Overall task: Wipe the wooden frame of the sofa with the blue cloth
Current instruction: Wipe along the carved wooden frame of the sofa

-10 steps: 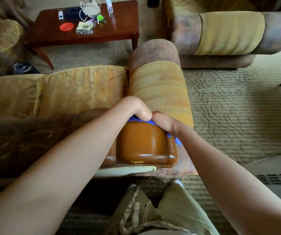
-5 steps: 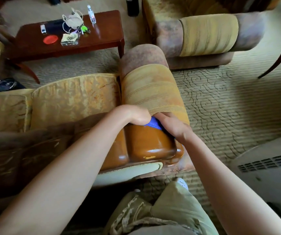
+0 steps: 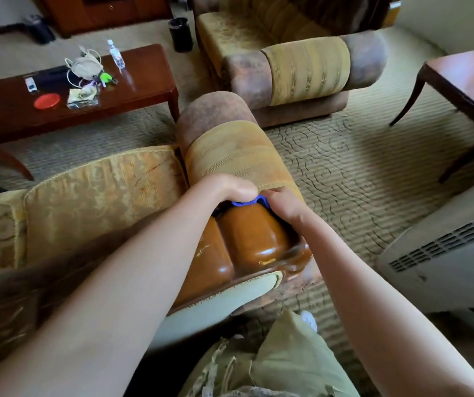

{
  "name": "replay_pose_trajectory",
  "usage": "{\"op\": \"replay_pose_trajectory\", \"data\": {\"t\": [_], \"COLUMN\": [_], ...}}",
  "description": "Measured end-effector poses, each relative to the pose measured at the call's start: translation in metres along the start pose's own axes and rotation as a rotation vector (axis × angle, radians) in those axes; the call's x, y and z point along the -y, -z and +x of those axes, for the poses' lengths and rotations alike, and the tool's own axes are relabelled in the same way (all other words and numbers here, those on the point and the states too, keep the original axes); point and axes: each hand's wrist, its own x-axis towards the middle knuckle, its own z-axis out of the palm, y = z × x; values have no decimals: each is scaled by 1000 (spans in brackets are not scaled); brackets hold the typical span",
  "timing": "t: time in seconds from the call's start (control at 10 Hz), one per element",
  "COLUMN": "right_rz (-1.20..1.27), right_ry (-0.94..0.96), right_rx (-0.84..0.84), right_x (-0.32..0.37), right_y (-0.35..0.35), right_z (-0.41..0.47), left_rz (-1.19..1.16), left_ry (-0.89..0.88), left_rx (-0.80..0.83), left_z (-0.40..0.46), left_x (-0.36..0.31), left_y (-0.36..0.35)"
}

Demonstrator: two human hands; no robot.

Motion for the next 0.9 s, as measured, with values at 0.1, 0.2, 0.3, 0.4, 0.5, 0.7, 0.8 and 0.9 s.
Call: {"op": "replay_pose_trajectory", "data": {"t": [0.1, 0.2, 0.3, 0.4, 0.5, 0.7, 0.8, 0.9], "right_rz": [7, -9, 34, 31, 82, 1137, 1979, 598], "right_ry": [-10, 18, 84, 187, 232, -85, -315, -151], "right_rx": [-5, -19, -45, -79, -207, -214, -25, -692], "right_x": [1, 1, -7, -15, -27, -68, -76, -79], "right_y": [2, 3, 5, 7, 13, 31, 13, -9], "right_z": [-4, -10, -13, -21, -25, -46, -32, -33], "left_rz": [30, 64, 151, 259, 226, 330, 443, 438], "left_ry": [31, 22, -8, -41, -158, -287, -168, -166], "left_rx": [-27, -31, -108, -196, -261, -271, -73, 4], "left_z": [-5, -11, -16, -18, -34, -39, -28, -22], "left_x": [-4, -6, -7, -9, -12, -8, 5, 12], "left_y": [-1, -4, -8, -8, -5, -2, -9, -15]}}
